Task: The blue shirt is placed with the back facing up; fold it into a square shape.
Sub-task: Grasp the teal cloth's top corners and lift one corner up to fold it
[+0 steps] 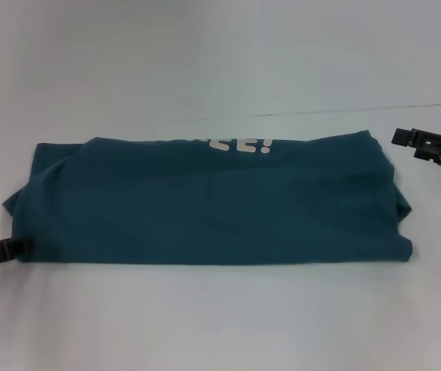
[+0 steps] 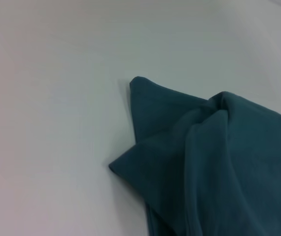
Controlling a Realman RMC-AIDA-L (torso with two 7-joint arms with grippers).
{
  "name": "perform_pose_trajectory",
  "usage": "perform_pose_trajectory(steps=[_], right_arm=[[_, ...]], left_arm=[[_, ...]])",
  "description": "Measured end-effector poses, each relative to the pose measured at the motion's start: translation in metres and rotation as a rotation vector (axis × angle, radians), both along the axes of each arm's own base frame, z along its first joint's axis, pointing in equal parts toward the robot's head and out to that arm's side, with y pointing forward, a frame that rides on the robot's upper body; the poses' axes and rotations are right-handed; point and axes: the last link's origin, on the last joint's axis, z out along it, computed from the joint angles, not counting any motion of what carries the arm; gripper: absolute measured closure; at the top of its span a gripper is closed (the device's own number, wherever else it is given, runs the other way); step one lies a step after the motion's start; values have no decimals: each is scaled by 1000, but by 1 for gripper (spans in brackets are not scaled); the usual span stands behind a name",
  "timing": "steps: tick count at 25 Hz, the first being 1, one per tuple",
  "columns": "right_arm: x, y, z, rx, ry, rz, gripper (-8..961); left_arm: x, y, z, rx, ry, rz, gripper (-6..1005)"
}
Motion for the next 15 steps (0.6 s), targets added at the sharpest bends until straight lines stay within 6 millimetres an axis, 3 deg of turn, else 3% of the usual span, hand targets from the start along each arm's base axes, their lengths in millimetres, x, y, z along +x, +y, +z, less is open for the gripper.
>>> perform_pose_trajectory(steps=[4,15], right_arm=[[0,0,0,0,1,0,112],[0,-1,-4,-6,-4,1,120]], left_arm=[[0,1,0,-4,9,0,661],[-5,-1,6,15,14,13,952]])
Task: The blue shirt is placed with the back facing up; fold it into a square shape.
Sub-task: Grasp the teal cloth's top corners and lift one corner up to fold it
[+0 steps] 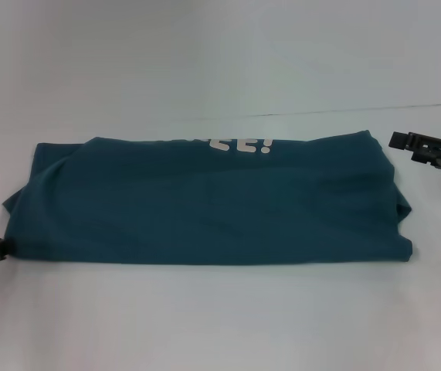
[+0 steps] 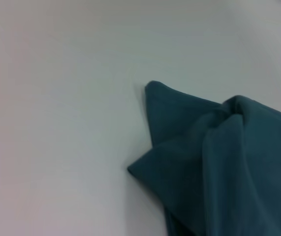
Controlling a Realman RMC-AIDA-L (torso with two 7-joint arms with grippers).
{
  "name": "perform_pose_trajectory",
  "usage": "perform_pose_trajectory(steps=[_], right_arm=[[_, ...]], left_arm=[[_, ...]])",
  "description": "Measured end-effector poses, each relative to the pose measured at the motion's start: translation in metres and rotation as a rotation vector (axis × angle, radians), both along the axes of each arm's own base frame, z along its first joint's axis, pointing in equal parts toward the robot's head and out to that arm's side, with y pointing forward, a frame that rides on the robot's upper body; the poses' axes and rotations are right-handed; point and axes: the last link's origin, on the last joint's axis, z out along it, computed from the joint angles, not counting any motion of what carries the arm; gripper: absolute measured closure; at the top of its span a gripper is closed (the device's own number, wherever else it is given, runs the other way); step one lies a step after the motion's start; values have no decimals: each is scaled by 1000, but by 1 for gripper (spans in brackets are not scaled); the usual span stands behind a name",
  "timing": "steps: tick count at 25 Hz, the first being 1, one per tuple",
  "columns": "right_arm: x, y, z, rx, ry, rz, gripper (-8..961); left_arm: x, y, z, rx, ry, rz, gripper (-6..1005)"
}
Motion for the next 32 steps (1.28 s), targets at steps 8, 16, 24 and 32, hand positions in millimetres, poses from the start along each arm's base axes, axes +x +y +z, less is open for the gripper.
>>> perform_pose_trajectory(steps=[8,16,24,32], right_arm=[[-1,0,-1,-3,0,5,183],[-6,1,-8,-15,-3,27,279],[-48,19,-54,-16,-78,206,756],[-90,47,-122,-39,-217,318,933]], left_arm=[[0,-15,26,70,-71,-38,987],[-9,-24,40,119,-77,-22,986],[-1,-33,57,148,-131,-86,986],[25,-37,71,157,-241,-258,986]])
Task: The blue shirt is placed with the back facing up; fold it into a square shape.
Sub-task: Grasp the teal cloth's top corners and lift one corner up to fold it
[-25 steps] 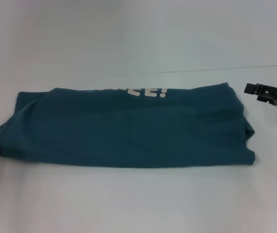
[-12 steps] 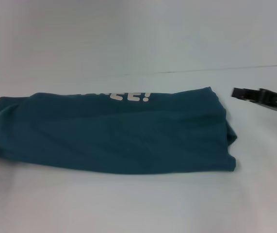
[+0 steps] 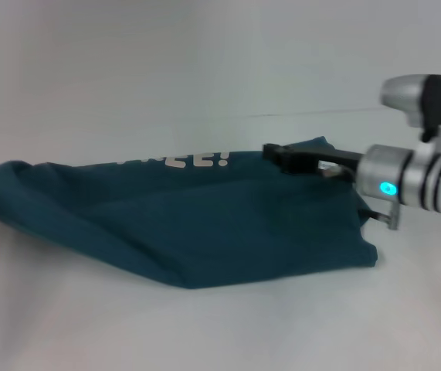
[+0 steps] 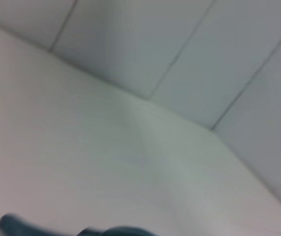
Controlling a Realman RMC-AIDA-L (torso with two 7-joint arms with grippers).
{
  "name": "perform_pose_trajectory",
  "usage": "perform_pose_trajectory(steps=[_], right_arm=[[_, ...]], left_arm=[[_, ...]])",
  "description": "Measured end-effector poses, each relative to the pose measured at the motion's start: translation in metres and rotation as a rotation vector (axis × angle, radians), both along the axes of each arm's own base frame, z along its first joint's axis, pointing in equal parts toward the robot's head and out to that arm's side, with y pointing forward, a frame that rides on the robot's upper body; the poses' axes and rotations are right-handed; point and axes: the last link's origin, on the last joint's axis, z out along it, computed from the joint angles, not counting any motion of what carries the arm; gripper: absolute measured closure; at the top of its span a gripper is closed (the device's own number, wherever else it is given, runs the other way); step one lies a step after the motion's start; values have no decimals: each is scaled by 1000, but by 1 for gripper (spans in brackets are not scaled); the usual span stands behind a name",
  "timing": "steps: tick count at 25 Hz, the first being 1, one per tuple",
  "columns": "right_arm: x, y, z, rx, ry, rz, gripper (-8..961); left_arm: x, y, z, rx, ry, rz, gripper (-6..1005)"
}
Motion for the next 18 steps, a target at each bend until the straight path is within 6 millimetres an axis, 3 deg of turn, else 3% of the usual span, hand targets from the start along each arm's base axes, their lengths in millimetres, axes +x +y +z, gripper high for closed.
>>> perform_pose_trajectory(steps=[7,18], right_arm=[[-30,13,-30,12,-111,104,932],[-54,4,-64,-84,-203,217,932]], left_arm=[[21,0,11,16,-67,-129,987],[46,6,16,10,-130,-255,987]])
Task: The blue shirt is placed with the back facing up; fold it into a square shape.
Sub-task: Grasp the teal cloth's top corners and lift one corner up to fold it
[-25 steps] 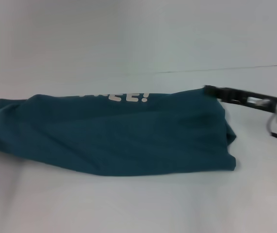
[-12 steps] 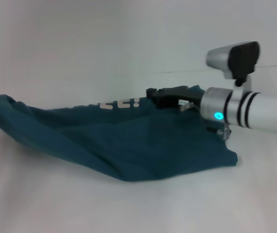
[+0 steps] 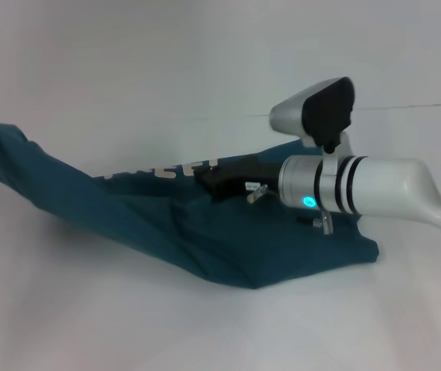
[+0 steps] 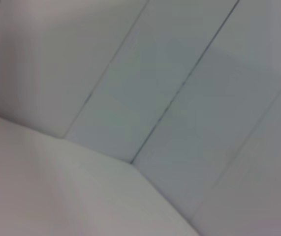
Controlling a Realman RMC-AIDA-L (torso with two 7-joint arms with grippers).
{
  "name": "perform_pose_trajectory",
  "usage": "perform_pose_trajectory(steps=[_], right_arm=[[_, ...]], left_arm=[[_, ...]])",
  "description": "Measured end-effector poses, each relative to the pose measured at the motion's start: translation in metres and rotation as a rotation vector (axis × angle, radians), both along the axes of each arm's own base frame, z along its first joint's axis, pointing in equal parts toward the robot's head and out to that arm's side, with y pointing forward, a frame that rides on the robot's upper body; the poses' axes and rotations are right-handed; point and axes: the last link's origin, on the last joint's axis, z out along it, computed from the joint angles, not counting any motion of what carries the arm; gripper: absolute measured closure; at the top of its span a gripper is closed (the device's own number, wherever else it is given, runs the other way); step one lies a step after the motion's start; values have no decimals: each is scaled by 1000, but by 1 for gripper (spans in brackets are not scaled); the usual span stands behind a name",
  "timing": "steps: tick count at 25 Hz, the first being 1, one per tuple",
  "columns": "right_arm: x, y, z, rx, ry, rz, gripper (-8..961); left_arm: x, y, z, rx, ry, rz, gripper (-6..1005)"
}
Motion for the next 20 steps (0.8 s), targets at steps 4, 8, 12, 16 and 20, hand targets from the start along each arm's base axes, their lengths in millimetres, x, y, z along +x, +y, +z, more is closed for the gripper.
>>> perform_pose_trajectory(steps=[4,8,12,16,20], right_arm=[[-3,-6,-10,-49,-47,39,932],[-4,-13,-18,-94,-85,67,933],[-8,-19,-24,-135,-96,90,933],[-14,-24,-31,-172,-108,112,932],[-20,-25,-34,-191,-111,126,932]], left_arm=[[10,4,1,-6,-21,-45,986],[20,9,1,-12,-49,-90,986],[33,19,4,-23,-66,-140,987],[41,26,7,-24,-62,-162,986],[49,32,6,-32,-56,-184,986]])
